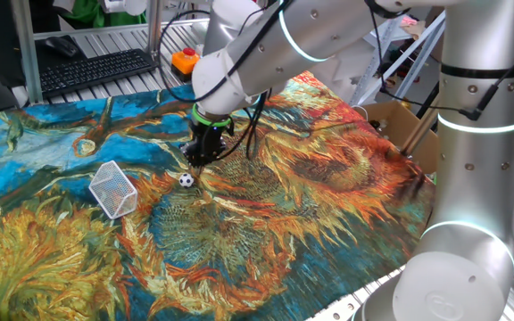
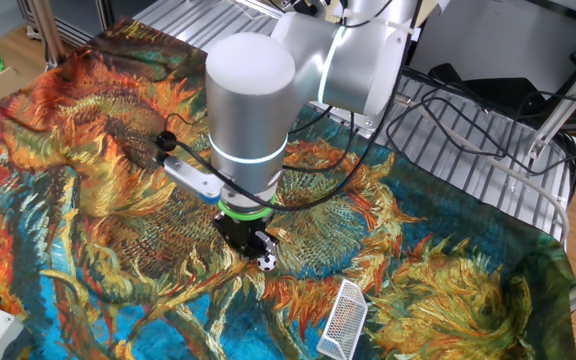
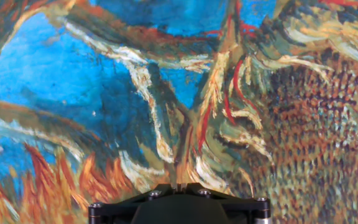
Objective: Push the soccer ball into the goal
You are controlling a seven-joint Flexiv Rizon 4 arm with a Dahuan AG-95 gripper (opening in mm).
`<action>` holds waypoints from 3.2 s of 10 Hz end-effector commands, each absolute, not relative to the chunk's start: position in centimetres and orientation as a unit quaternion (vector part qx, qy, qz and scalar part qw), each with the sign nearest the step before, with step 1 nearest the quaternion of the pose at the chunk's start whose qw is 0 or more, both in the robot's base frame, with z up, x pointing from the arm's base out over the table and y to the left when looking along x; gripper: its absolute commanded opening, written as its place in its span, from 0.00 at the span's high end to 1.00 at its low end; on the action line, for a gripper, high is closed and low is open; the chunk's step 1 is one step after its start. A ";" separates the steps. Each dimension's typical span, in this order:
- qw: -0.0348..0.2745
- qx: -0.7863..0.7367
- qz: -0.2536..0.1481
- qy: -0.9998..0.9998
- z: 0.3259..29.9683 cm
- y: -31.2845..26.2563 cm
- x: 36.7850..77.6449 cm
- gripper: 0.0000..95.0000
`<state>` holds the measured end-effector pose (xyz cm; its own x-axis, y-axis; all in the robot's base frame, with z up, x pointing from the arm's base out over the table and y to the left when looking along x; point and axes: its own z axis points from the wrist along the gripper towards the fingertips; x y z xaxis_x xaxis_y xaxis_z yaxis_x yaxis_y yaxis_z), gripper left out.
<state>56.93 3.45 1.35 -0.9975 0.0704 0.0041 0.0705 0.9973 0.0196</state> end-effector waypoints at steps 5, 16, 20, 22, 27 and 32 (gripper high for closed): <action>-0.002 -0.053 -0.022 -0.998 1.3 3.5 57.0 1.00; 0.001 -0.071 -0.026 -0.997 6.1 1.9 59.1 1.00; 0.001 -0.064 -0.024 -0.998 6.1 2.6 58.3 1.00; 0.000 -0.065 -0.022 -0.998 6.0 2.6 58.2 1.00; -0.002 -0.068 -0.022 -0.997 5.9 2.6 58.3 1.00; -0.008 -0.082 -0.014 -0.997 5.9 2.6 58.3 1.00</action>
